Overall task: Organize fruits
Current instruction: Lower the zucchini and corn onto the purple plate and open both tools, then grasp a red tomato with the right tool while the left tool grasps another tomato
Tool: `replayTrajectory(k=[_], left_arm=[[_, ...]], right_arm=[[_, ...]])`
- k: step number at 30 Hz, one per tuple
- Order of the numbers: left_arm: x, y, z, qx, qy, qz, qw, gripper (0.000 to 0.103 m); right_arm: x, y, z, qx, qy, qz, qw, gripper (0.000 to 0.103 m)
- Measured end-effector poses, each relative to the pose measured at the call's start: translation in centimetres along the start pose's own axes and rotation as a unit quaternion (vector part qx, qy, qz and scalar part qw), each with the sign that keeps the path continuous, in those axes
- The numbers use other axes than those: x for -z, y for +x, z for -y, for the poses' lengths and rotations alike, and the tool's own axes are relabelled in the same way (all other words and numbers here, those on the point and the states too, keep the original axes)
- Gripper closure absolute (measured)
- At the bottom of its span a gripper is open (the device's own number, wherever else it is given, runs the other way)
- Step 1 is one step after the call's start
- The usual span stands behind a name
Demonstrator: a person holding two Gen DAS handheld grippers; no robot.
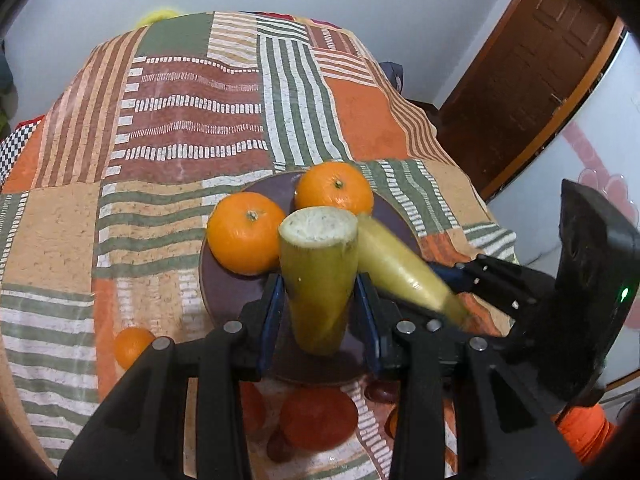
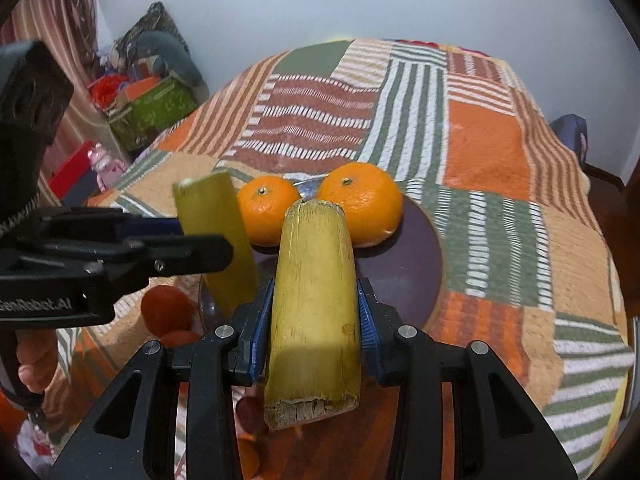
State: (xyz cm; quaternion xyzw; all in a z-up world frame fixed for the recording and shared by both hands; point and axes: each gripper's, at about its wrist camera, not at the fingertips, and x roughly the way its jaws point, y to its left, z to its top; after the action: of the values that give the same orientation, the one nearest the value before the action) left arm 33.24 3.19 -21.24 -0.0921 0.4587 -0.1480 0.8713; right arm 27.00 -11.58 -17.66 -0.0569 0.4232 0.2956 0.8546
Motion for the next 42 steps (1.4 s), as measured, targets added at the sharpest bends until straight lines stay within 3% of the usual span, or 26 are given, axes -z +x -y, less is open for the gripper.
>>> replayTrajectory(k=[15, 17, 19, 22, 24, 26, 42], left_arm=[[-1.0, 2.2, -0.9, -0.051, 0.011, -0.009, 0.9986, 0.065], [-0.9, 2.2, -0.9, -0.054, 0.014, -0.01, 0.9984, 0.061], [-0.7, 1.8, -0.7, -0.063, 0.022, -0.005, 0.9977, 0.048], [-0.5, 0.6, -0.3, -0.083, 0.034, 0.016, 0.9959, 0.039], [-0.4, 0.0, -0.2, -0.086, 0.033, 0.019, 0.9956, 0.039], [-0.2, -0.9, -0.1, -0.091, 0.032, 0.025, 0.995, 0.039], [5.3, -10.2, -1.1, -0.158, 0.03, 0.074, 0.9841, 0.032]], right_arm=[[0.2, 2.0, -0.5, -0.005, -0.031, -0.026, 0.999, 0.067], [0.0, 2.1, -0.4, -0.009, -0.025, -0.028, 0.999, 0.067], [0.0, 2.0, -0.2, -0.014, -0.018, -0.029, 0.999, 0.067], [-0.1, 1.5, -0.2, -0.015, -0.014, -0.026, 0.999, 0.065], [-0.3, 0.9, -0.2, -0.012, -0.014, -0.019, 1.0, 0.056], [-0.4, 0.0, -0.4, -0.006, -0.016, -0.007, 1.0, 0.054], [1.1, -5.7, -3.7, 0.001, -0.023, 0.03, 0.999, 0.051]])
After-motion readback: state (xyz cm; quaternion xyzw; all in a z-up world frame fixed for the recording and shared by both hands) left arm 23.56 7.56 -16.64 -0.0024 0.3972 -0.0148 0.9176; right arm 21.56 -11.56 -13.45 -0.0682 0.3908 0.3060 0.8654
